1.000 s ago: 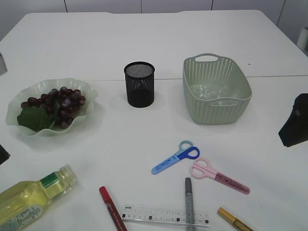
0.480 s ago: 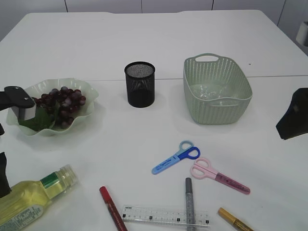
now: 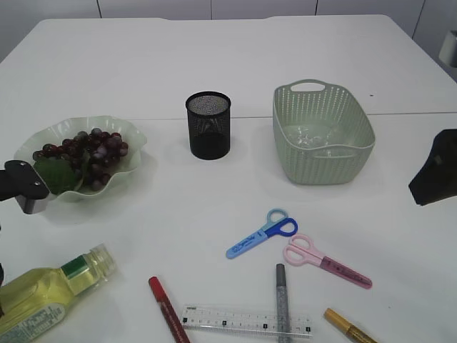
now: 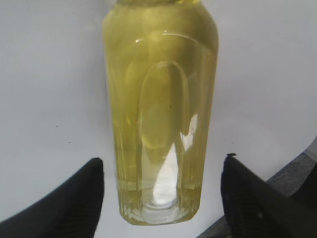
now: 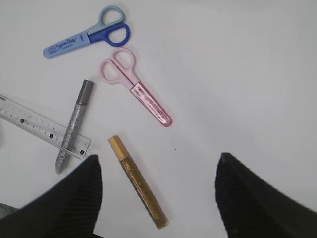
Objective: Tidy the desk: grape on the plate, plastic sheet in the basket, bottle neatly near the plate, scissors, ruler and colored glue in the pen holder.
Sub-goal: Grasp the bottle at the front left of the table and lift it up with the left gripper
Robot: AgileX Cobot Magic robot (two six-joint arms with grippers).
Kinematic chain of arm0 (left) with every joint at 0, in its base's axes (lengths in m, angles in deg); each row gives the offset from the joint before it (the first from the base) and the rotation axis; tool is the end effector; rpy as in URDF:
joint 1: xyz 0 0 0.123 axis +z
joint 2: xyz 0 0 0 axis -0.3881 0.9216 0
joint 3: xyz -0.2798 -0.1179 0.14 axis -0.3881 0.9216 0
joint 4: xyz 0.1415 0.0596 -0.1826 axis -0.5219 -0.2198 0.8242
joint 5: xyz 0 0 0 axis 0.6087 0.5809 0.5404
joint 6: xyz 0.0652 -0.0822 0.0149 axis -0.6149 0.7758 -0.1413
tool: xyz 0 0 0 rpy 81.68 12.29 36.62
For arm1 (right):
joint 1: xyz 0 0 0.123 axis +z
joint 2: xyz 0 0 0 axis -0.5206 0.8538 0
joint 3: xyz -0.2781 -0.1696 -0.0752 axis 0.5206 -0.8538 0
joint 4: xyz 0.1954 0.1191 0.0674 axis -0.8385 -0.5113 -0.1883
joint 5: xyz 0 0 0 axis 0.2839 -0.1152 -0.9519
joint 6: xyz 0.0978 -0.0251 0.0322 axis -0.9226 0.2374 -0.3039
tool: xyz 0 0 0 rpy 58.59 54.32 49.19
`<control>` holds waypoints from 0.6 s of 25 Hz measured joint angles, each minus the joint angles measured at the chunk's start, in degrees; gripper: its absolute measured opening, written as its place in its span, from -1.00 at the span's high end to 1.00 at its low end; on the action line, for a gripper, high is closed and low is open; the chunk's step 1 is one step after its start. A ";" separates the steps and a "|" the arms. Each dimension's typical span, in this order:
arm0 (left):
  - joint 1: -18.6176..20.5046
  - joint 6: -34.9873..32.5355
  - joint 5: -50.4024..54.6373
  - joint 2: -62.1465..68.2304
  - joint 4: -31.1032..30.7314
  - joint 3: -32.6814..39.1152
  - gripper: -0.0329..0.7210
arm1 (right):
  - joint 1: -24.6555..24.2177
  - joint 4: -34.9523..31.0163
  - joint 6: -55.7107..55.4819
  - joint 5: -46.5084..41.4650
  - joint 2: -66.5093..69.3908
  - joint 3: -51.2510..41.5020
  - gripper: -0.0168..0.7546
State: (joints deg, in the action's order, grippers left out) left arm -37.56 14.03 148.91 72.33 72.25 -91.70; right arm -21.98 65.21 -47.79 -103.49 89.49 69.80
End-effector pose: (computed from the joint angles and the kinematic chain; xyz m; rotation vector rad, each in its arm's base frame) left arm 0.2261 -0.0589 0.2283 -1.1648 -2.7863 0.0175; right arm 0.1954 0.0490 0.3380 -0.3355 2.7208 0.2469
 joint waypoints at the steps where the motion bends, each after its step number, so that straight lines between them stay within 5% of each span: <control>1: -0.38 0.00 -0.13 0.00 0.00 0.00 -0.52 | 0.00 0.00 0.00 0.00 0.00 0.00 -0.40; 5: -3.41 0.34 -0.24 0.00 -0.14 0.00 -0.53 | 0.00 0.00 0.00 0.23 0.00 0.00 -0.40; 15: -4.11 5.56 -1.05 0.13 -3.89 0.00 -0.54 | 0.00 0.00 0.00 0.42 0.00 0.00 -0.40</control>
State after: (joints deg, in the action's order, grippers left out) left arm -41.67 19.58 147.85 72.46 68.36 -91.70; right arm -21.98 65.21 -47.79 -103.07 89.49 69.80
